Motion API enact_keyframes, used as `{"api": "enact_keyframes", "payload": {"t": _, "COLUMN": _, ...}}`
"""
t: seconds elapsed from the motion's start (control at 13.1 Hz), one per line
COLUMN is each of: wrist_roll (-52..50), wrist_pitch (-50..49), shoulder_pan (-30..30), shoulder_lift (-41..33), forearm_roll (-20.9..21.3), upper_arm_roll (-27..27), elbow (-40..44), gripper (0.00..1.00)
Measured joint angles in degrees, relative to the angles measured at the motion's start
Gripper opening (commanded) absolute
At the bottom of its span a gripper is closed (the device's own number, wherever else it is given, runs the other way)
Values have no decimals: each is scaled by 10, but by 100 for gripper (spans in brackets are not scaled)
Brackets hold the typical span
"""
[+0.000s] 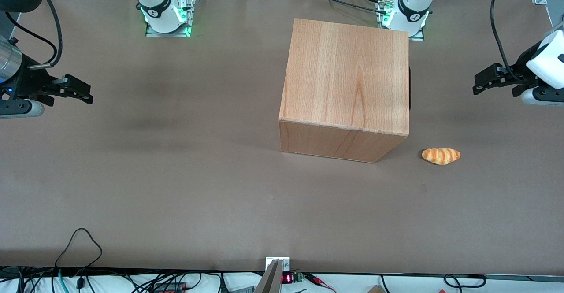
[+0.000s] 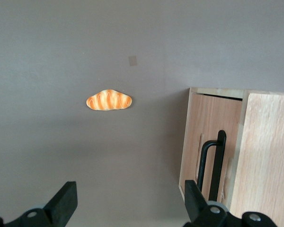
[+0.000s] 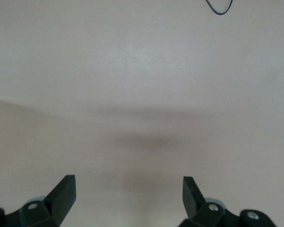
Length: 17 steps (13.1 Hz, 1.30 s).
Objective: Open top drawer with left arm
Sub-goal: 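Move the left gripper toward the black drawer handle on the wooden box, then align the open left gripper around the black bar handle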
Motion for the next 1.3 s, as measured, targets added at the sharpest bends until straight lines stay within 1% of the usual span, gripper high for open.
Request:
{"api": "enact_keyframes", "payload": {"t": 0.31, "wrist_roll": -8, "wrist_pitch": -6, "shoulder_pan": -4, "shoulder_lift": 14, "forearm_roll": -5, "upper_arm_roll": -14, "elbow": -1, "gripper": 100}}
{"api": "enact_keyframes", "payload": {"t": 0.69, "wrist_roll": -10, "wrist_pitch": -6, "shoulder_pan": -3, "shoulder_lift": 59, "forearm_roll": -41, "upper_arm_roll": -14, "elbow": -2, "gripper": 100}}
{"api": "enact_keyframes", "payload": {"t": 1.07, "wrist_roll": -7, "wrist_pitch": -30, "shoulder_pan": -8, "shoulder_lift": 112, "forearm_roll": -45, "upper_arm_roll": -16, "elbow": -3, "gripper": 100}}
{"api": "enact_keyframes", "payload": {"t": 1.3, "wrist_roll": 28, "wrist_pitch": -45, "shoulder_pan": -4, "shoulder_lift": 128, "forearm_roll": -53, "upper_arm_roll": -14, "elbow": -4, "gripper": 100}}
